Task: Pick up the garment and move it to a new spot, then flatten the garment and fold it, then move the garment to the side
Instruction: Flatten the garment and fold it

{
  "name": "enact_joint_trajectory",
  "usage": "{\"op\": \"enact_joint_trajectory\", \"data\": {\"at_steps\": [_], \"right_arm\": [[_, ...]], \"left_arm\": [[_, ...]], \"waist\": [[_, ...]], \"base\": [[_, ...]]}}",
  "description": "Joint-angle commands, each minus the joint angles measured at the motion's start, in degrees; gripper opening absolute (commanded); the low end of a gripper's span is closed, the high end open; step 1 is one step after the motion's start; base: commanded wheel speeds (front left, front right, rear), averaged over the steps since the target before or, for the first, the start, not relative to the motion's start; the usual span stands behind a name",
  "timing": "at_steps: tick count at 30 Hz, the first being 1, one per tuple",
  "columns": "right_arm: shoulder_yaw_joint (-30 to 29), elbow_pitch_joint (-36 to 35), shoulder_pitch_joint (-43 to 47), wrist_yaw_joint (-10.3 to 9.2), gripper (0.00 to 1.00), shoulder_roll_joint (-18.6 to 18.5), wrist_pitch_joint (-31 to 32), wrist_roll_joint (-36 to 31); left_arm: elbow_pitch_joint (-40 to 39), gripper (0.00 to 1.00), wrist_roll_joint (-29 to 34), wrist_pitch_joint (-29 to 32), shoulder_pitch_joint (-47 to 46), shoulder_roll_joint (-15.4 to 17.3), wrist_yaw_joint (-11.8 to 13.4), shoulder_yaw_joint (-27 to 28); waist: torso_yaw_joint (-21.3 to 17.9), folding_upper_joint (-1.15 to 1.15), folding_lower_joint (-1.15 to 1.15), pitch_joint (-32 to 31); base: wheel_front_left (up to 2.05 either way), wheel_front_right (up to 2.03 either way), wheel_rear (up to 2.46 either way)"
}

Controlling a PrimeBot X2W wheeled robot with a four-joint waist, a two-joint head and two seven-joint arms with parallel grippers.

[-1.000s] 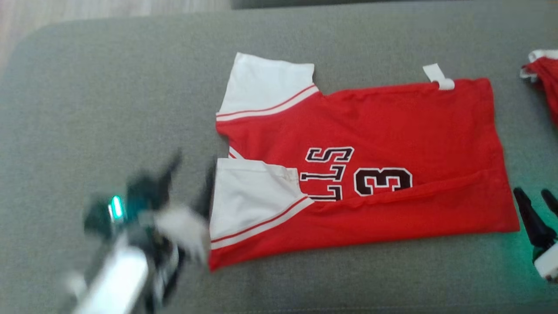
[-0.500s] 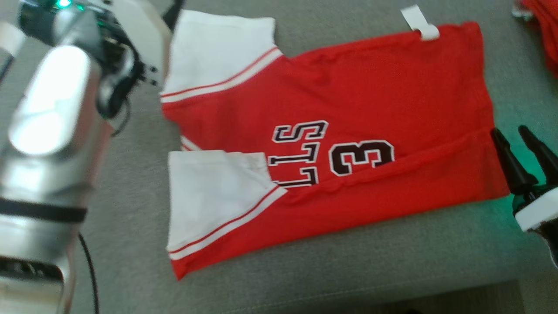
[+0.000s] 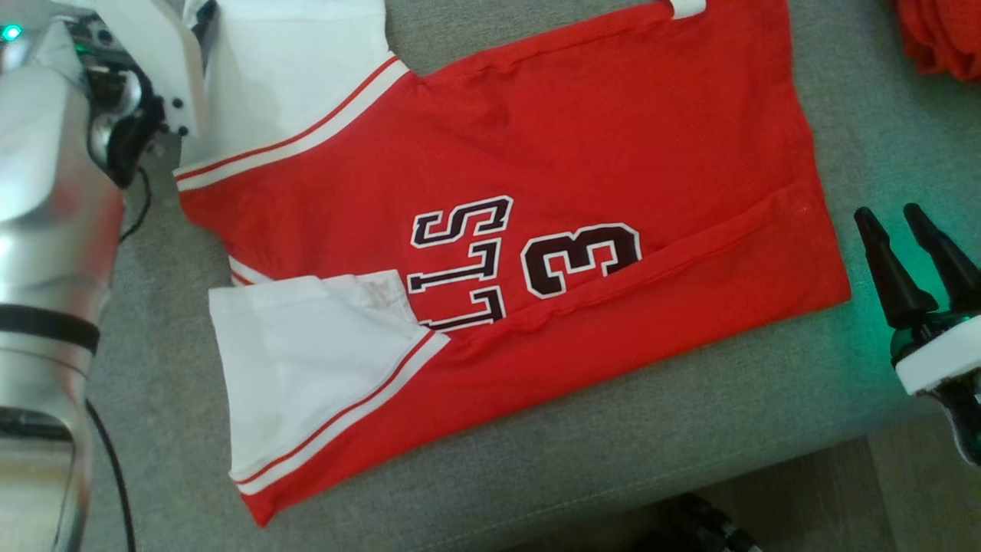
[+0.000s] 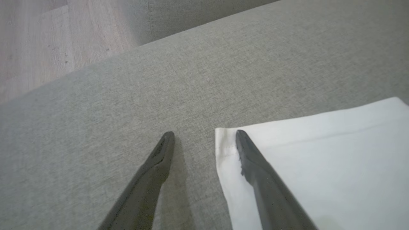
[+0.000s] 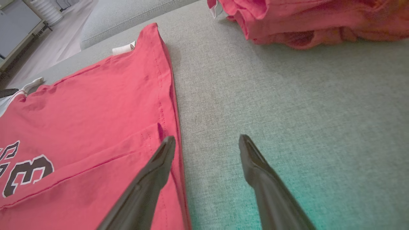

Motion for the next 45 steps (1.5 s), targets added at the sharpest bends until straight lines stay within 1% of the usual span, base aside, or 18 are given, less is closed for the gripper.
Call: {"op": "enact_joint_trajectory", "data": {"at_steps": [1,3,4,5,6,7,8,9,10,11,17,22,28,32,33,36,37,45], "right_arm": [[-0.3,-1.3,0.8,-0.05,1.0,-1.4,0.2,-0.5],[-0.5,-1.3,0.9,-0.05,1.0,-1.3,0.2,-0.7],[-0.5,-1.3,0.9,-0.05,1.0,-1.3,0.3,-0.8],[-0.6,-1.4,0.9,-0.05,1.0,-1.2,0.3,-0.8],[-0.7,-1.4,0.9,-0.05,1.0,-1.2,0.4,-0.9],[-0.9,-1.4,1.0,-0.05,1.0,-1.2,0.4,-0.9],[-1.0,-1.4,1.0,-0.05,1.0,-1.2,0.5,-1.0],[-1.0,-1.5,1.1,-0.05,1.0,-1.2,0.5,-1.1],[-1.1,-1.5,1.0,-0.05,1.0,-1.1,0.6,-1.2],[-1.0,-1.5,1.0,-0.05,1.0,-1.0,0.6,-1.4],[-0.4,-2.4,-0.9,-0.05,1.0,-0.6,1.3,-2.1],[0.9,-1.3,-6.7,-0.05,1.0,-0.5,4.4,-2.4],[4.5,5.4,-17.3,-0.05,1.0,0.4,10.2,-3.2],[6.0,11.7,-23.8,-0.05,1.0,-0.3,12.7,-2.5],[6.0,11.7,-23.8,-0.05,1.0,-0.3,12.7,-2.5],[7.3,15.6,-27.6,-0.05,1.0,-1.4,14.3,-0.9],[8.2,17.9,-29.6,-0.05,1.0,-2.2,15.3,0.5],[12.6,23.6,-34.3,-0.05,1.0,-4.1,16.9,3.7]], "left_arm": [[-0.1,1.0,0.7,0.0,-2.6,3.2,-0.1,0.6],[1.4,1.0,0.7,0.1,-3.1,3.2,-0.2,0.2],[2.0,0.95,0.8,0.1,-3.3,3.2,-0.4,-0.3],[2.5,0.73,0.9,0.3,-3.5,3.2,-0.5,-0.7],[2.9,0.56,1.2,0.4,-3.7,3.3,-0.6,-1.4],[3.2,0.53,1.7,0.4,-3.8,3.2,-0.7,-2.2],[3.5,0.35,1.6,0.7,-3.9,3.1,-0.9,-2.6],[3.8,0.23,1.2,0.9,-4.0,3.0,-1.0,-2.8],[3.8,0.05,1.1,0.6,-4.1,3.0,-1.1,-3.2],[3.8,0.0,1.1,0.5,-4.1,3.0,-1.1,-3.7],[2.5,0.0,-1.1,-0.5,-3.6,2.2,-1.3,-6.8],[-1.6,0.0,-4.6,-2.2,-2.9,2.3,-1.3,-11.7],[-8.2,0.0,-8.8,-3.6,-3.2,3.2,-1.4,-17.0],[-13.1,0.0,-10.3,-3.8,-4.7,3.7,-1.4,-20.1],[-13.1,0.0,-10.3,-3.8,-4.7,3.7,-1.4,-20.1],[-16.1,0.0,-11.1,-4.0,-6.0,3.6,-1.4,-21.9],[-17.5,0.0,-11.5,-4.1,-6.5,3.4,-1.4,-22.7],[-19.9,0.0,-12.3,-4.5,-7.8,3.3,-1.4,-24.5]], "waist": [[0.0,0.0,-0.01,-0.1],[-0.1,0.0,-0.01,-0.2],[-0.1,0.0,-0.01,-0.3],[-0.2,0.0,-0.01,-0.3],[-0.2,0.0,-0.01,-0.4],[-0.2,0.0,-0.01,-0.4],[-0.2,0.0,-0.01,-0.5],[-0.3,0.0,-0.01,-0.5],[-0.4,0.0,-0.01,-0.6],[-0.5,0.0,-0.01,-0.7],[-0.4,0.0,-0.01,-2.5],[1.0,0.0,-0.01,-5.2],[4.3,0.0,-0.01,-6.7],[7.3,0.0,-0.01,-5.7],[7.3,0.0,-0.01,-5.7],[9.4,0.0,-0.01,-4.6],[10.5,0.0,-0.01,-4.1],[12.7,0.0,-0.01,-3.0]], "base": [[0.0,0.0,0.0],[0.0,0.0,0.0],[0.0,0.0,0.0],[0.0,0.0,0.0],[0.0,0.0,0.0],[0.0,0.0,0.0],[0.0,0.0,0.0],[0.0,0.0,0.0],[0.0,0.0,0.0],[0.0,0.0,0.0],[0.0,0.0,0.0],[0.0,0.0,0.0],[0.0,0.0,0.0],[0.0,0.0,0.0],[0.0,0.0,0.0],[0.0,0.0,0.0],[0.0,0.0,0.0],[0.0,0.0,0.0]]}}
